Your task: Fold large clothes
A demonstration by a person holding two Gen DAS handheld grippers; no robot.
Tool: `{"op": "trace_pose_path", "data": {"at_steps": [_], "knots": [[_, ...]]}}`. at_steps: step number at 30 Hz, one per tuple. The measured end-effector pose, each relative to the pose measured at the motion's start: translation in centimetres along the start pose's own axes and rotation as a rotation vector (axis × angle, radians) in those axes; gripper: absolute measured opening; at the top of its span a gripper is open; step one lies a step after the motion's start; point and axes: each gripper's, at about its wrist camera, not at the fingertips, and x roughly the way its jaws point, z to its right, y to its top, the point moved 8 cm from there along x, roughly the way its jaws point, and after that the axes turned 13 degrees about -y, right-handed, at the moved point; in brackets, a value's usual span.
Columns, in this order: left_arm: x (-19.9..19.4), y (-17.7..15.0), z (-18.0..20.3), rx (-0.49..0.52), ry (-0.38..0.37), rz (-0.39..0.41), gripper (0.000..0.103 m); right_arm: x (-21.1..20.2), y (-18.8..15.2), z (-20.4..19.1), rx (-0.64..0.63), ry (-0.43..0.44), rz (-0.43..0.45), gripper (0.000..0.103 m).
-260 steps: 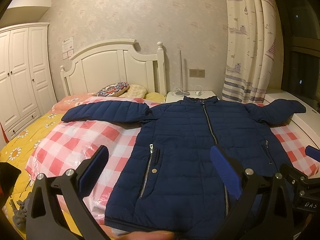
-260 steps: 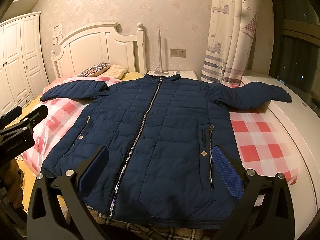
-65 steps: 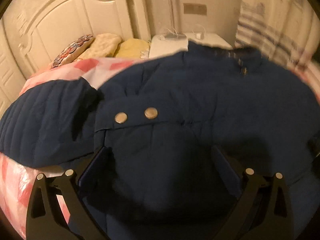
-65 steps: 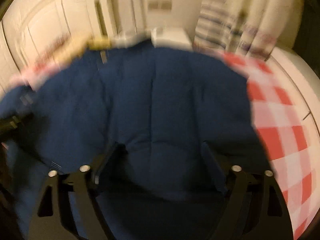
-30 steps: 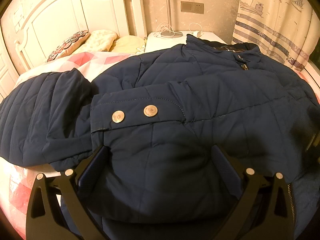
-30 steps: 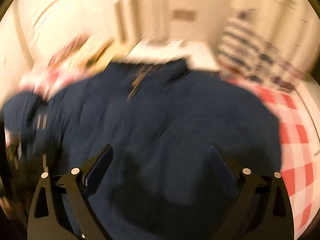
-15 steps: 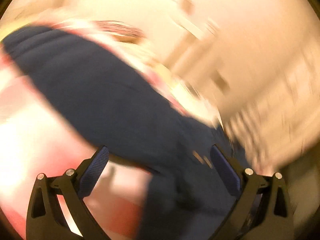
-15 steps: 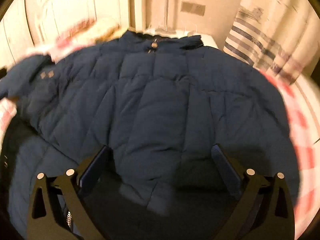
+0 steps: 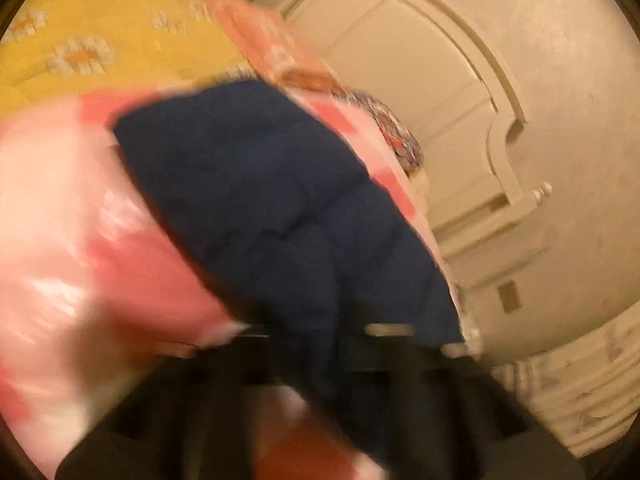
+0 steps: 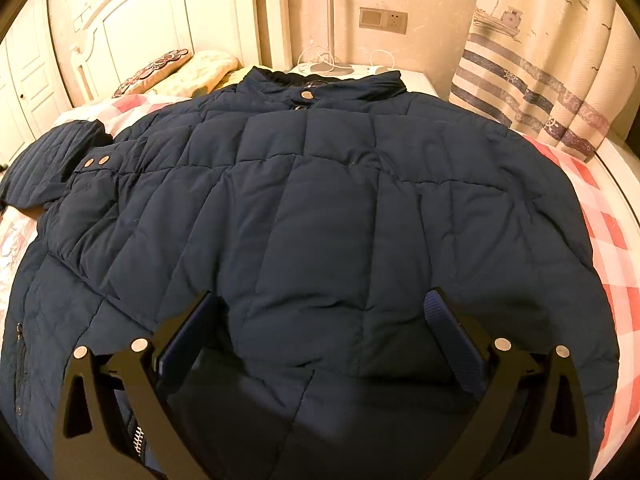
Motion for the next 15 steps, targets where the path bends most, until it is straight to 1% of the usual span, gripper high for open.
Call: {"op": "trace_pose_path", "data": {"at_steps": [1, 2, 3, 4, 6, 7, 8, 9, 10, 11, 12, 13, 15], "knots": [[-0.5, 0.2, 0.6, 0.01, -0.008, 0.037, 0.005, 0.0, 0.0, 0.0, 0.001, 0.002, 0.0, 0.099], [-1.3, -0.3, 2.3, 0.06, -0.017, 0.077, 0.004, 0.0, 0.0, 0.0, 0.003, 0.004, 0.0, 0.099], [-1.7, -0.9, 3.8, 0.1, -0.032, 0.09, 0.004, 0.0, 0.0, 0.1, 0.006, 0.009, 0.001, 0.099], [-2.3, -2.2, 6.2, 0.155, -0.062, 0.094, 0.004, 0.0, 0.0, 0.1, 0.009, 0.014, 0.002, 0.099], [-2.8, -5.3, 11.2, 0.256, -0.133, 0.076, 0.004, -0.1, 0.0, 0.2, 0.013, 0.02, 0.003, 0.099], [-3.0, -7.8, 14.7, 0.332, -0.182, 0.055, 0.004, -0.1, 0.0, 0.2, 0.017, 0.025, 0.004, 0.099], [-2.8, -10.7, 18.2, 0.419, -0.232, 0.013, 0.004, -0.2, 0.1, 0.2, 0.022, 0.03, 0.007, 0.099], [-2.4, -13.1, 20.7, 0.483, -0.264, -0.025, 0.004, -0.3, 0.1, 0.4, 0.033, 0.039, 0.012, 0.098], [-2.1, -16.7, 23.9, 0.576, -0.3, -0.075, 0.004, -0.9, 0.4, 0.9, 0.072, 0.063, 0.032, 0.097], [-1.8, -20.1, 26.2, 0.648, -0.327, -0.122, 0.004, -1.6, 0.6, 1.6, 0.121, 0.081, 0.053, 0.097], [-1.4, -24.6, 28.8, 0.733, -0.363, -0.184, 0.005, -2.5, 1.0, 2.6, 0.183, 0.092, 0.079, 0.096], [-1.0, -27.8, 30.3, 0.794, -0.378, -0.221, 0.005, -3.8, 1.3, 4.3, 0.268, 0.095, 0.114, 0.096], [0.0, -33.9, 32.2, 0.915, -0.385, -0.289, 0.006, -6.2, 1.5, 7.4, 0.404, 0.111, 0.174, 0.096]]}}
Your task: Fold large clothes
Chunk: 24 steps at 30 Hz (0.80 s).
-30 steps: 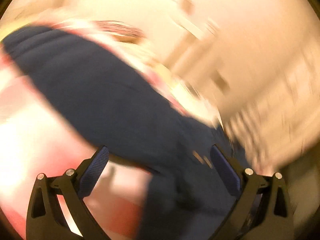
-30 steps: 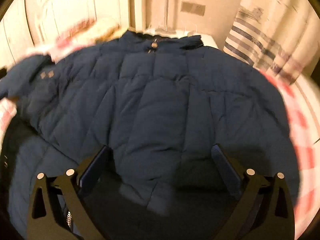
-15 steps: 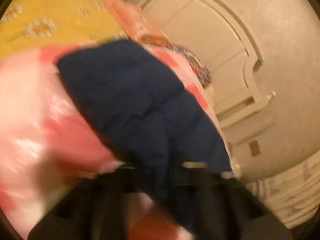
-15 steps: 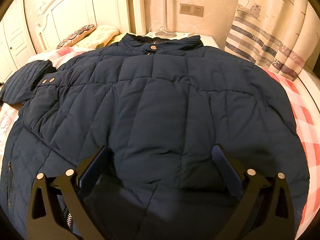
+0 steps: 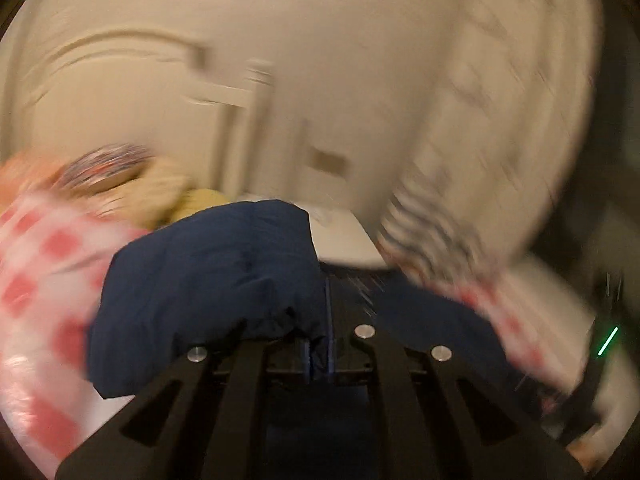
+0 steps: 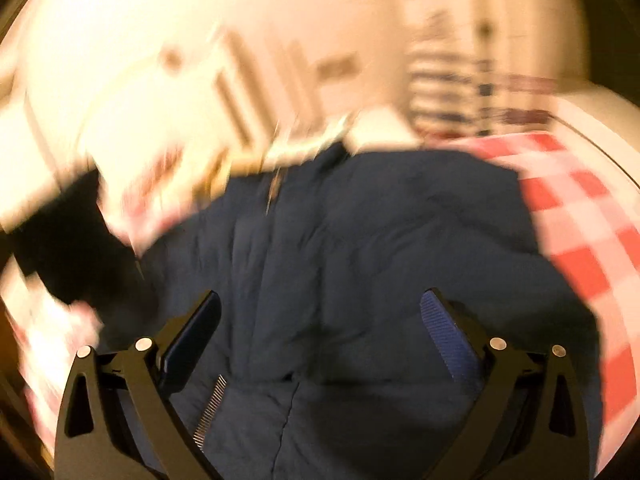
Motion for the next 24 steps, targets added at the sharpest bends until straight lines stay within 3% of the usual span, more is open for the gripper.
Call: {"op": "trace_pose_path", "data": {"at_steps": [2, 4, 5, 6, 7, 9, 12, 14, 17, 19, 21, 24], "knots": [[4.9, -3.5, 3.7, 0.051, -0.031, -0.135, 0.009, -3.0, 1.5, 2.7, 0.107, 0.007, 0.065, 0.096], [9.5, -8.3, 6.5, 0.078, -0.03, -0.301, 0.014, -5.4, 2.3, 4.8, 0.133, -0.006, 0.106, 0.096], [10.7, -10.1, 7.0, 0.094, -0.019, -0.357, 0.02, -6.1, 2.4, 5.6, 0.131, -0.018, 0.114, 0.096], [12.2, -12.1, 8.0, 0.14, 0.008, -0.415, 0.04, -6.8, 2.4, 6.4, 0.125, -0.031, 0.117, 0.096], [12.6, -13.1, 8.7, 0.192, 0.019, -0.431, 0.065, -7.5, 2.2, 7.5, 0.117, -0.047, 0.118, 0.096], [12.7, -14.2, 10.9, 0.333, -0.009, -0.455, 0.093, -8.2, 1.8, 8.9, 0.108, -0.071, 0.117, 0.097], [10.9, -14.1, 12.7, 0.435, -0.025, -0.435, 0.097, -8.0, 0.4, 11.0, 0.114, -0.101, 0.087, 0.097], [8.2, -12.3, 12.8, 0.441, -0.06, -0.364, 0.097, -7.2, -0.5, 12.2, 0.152, -0.098, 0.058, 0.097], [1.3, -8.1, 10.3, 0.357, -0.119, -0.178, 0.101, -5.8, -1.6, 12.3, 0.19, -0.071, 0.006, 0.097], [-2.9, -5.5, 6.4, 0.24, -0.091, -0.06, 0.101, -5.3, -2.1, 10.9, 0.152, -0.059, -0.006, 0.097], [-5.1, -5.0, 0.6, 0.073, -0.009, -0.022, 0.101, -4.9, -2.3, 8.3, 0.067, -0.048, -0.011, 0.097], [-6.3, -7.0, -8.3, -0.225, 0.153, -0.057, 0.1, -4.5, -2.8, 3.5, -0.097, -0.028, -0.009, 0.097]]}}
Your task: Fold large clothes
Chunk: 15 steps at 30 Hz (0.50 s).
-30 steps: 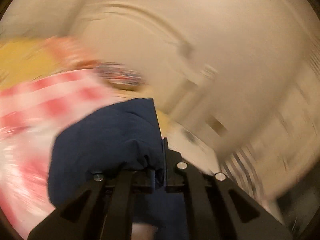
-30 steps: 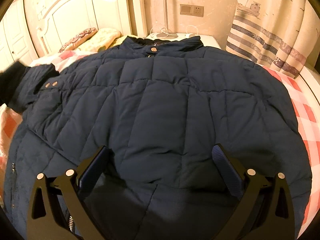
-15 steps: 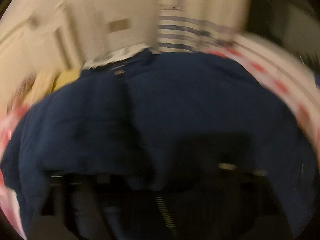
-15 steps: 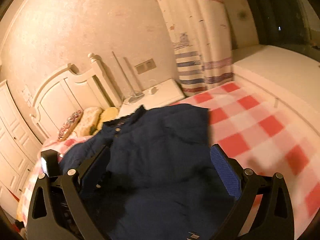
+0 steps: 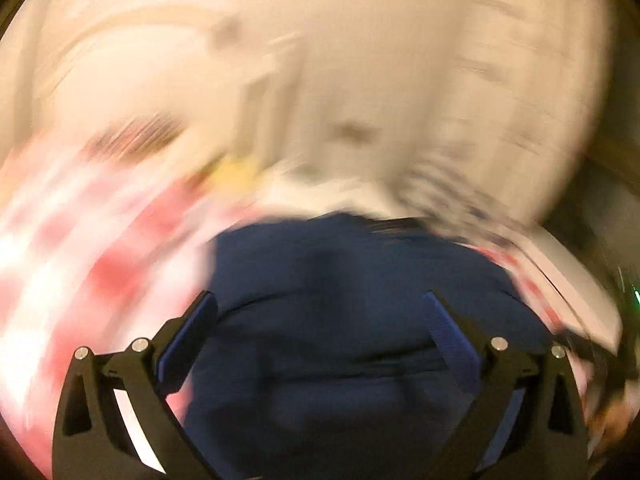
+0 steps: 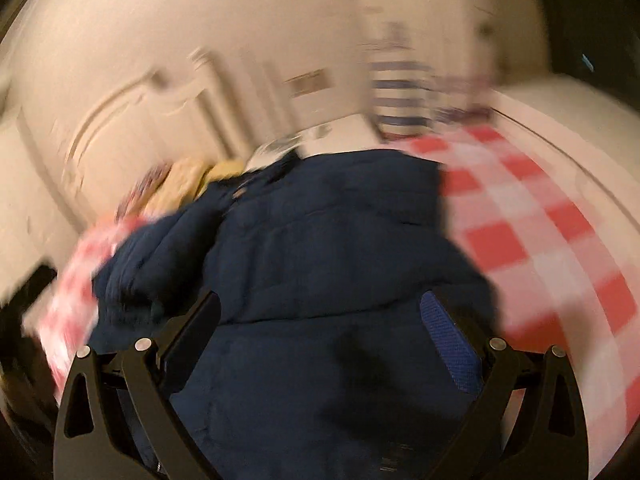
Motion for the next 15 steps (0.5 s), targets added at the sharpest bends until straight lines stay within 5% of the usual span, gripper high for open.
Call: {"op": "trace_pose_path", "data": {"at_steps": [3, 7, 9, 15], "knots": [[0.6, -2.0, -4.4, -0.148, 0.047, -0.061, 0.1, 0.3, -0.9, -7.2, -0.268, -0.002, 0.033, 0.096], [2.2, -3.9, -4.8, -0.089, 0.124, -0.151, 0.1, 0.4, -2.2, -14.8, -0.526, -0.002, 0.109, 0.096], [3.5, -4.0, -5.0, -0.053, 0.153, -0.182, 0.1, 1.1, -2.4, -18.0, -0.636, -0.032, 0.131, 0.087], [4.2, -5.0, -7.0, -0.059, 0.17, -0.23, 0.101, 5.8, -2.2, -21.4, -0.833, -0.195, 0.12, 0.086]]}}
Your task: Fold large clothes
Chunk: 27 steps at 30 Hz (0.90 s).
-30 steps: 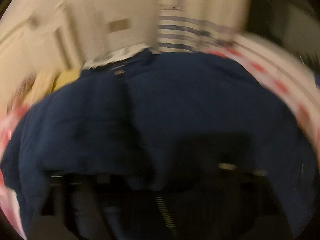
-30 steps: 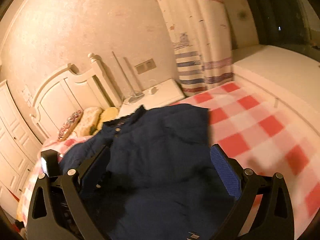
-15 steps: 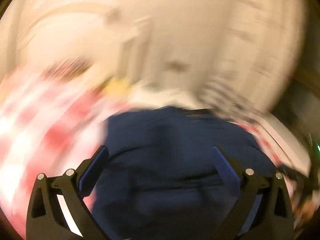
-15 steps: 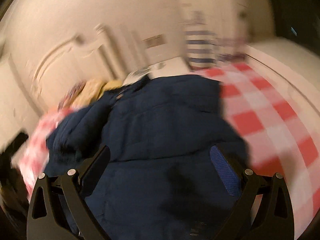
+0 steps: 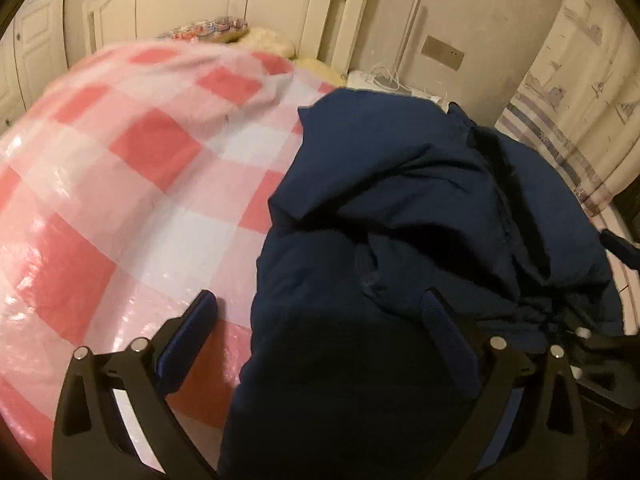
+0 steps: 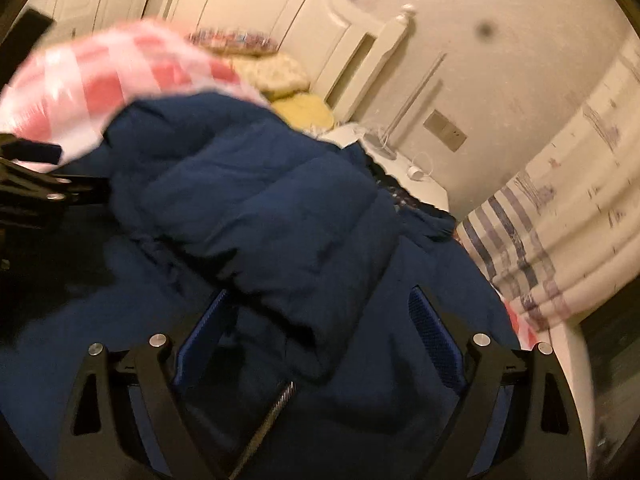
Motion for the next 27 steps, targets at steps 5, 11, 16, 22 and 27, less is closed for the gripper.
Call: {"op": "trace_pose_path", "data": {"at_steps": [5, 11, 16, 22, 27], "knots": [[0.3, -0.1, -0.1, 0.019, 0.009, -0.001, 0.101, 1.6, 1.1, -2.3, -0.121, -0.081, 0.018, 0.086], [0.3, 0.0, 0.0, 0.013, -0.003, 0.006, 0.101, -0.1, 3.4, -1.0, -0.037, -0.069, 0.12, 0.042], [0.3, 0.2, -0.1, 0.009, -0.011, 0.009, 0.101, -0.8, 0.4, 9.5, 0.73, 0.364, 0.038, 0.035], [0.4, 0.2, -0.1, 0.011, -0.008, 0.007, 0.101, 5.8, -11.8, 15.7, 1.259, 0.505, -0.263, 0.042], [0.4, 0.3, -0.1, 0.01, -0.012, 0.008, 0.101, 6.5, -14.1, 15.5, 1.321, 0.555, -0.267, 0.053]]}}
